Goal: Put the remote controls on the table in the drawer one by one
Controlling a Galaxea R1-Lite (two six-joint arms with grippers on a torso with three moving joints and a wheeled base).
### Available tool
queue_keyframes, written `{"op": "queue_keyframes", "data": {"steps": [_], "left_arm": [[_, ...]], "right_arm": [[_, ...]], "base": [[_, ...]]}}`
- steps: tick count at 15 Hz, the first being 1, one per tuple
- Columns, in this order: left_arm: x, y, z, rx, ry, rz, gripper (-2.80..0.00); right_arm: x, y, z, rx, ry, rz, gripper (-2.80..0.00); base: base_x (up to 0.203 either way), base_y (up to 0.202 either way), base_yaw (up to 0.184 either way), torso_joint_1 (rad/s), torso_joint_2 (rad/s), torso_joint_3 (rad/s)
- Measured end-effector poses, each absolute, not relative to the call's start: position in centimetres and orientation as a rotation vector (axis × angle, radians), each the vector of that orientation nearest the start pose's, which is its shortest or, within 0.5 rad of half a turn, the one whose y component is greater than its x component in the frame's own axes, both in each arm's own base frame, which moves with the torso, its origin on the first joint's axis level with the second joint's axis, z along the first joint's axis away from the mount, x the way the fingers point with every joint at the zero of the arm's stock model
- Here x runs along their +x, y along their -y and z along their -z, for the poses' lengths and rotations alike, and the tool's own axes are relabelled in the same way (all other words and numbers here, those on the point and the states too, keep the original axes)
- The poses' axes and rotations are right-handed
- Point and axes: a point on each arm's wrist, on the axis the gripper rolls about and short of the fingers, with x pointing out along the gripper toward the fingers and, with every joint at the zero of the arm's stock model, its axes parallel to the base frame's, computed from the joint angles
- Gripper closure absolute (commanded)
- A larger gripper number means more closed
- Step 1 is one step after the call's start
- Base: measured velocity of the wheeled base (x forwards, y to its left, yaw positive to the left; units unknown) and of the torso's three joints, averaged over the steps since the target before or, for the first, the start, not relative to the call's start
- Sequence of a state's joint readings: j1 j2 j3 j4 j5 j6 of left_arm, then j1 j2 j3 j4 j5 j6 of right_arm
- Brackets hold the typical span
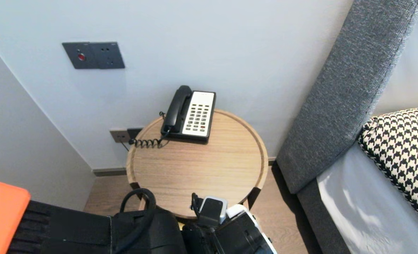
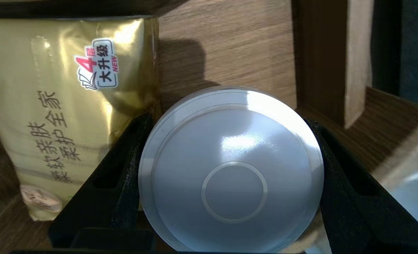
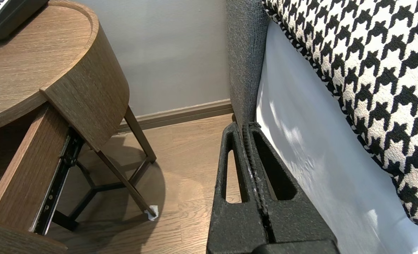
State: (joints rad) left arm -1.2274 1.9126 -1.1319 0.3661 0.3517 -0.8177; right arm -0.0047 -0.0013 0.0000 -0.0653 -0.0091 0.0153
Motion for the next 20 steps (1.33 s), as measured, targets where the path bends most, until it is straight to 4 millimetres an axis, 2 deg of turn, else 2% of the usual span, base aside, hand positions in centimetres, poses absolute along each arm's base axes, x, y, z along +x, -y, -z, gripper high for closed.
{"op": "queue_keyframes", "data": {"steps": [9, 16, 20], "left_arm": [[12.9, 30.8, -9.9, 0.072, -1.11, 0.344, 0.0], [14.3, 31.5, -7.4, 0.051, -1.116, 0.301, 0.0], [14.8, 31.6, -6.8, 0.05, -1.113, 0.289, 0.0]], "right_arm": [[-2.3, 0.0, -8.2, 0.015, 0.067, 0.013, 0.0], [-2.3, 0.0, -8.2, 0.015, 0.067, 0.013, 0.0], [-2.3, 0.0, -8.2, 0.015, 0.067, 0.013, 0.0]], "base": [[0.0, 0.0, 0.0, 0.0, 0.0, 0.0], [0.0, 0.0, 0.0, 0.0, 0.0, 0.0], [0.0, 0.0, 0.0, 0.0, 0.0, 0.0]]}}
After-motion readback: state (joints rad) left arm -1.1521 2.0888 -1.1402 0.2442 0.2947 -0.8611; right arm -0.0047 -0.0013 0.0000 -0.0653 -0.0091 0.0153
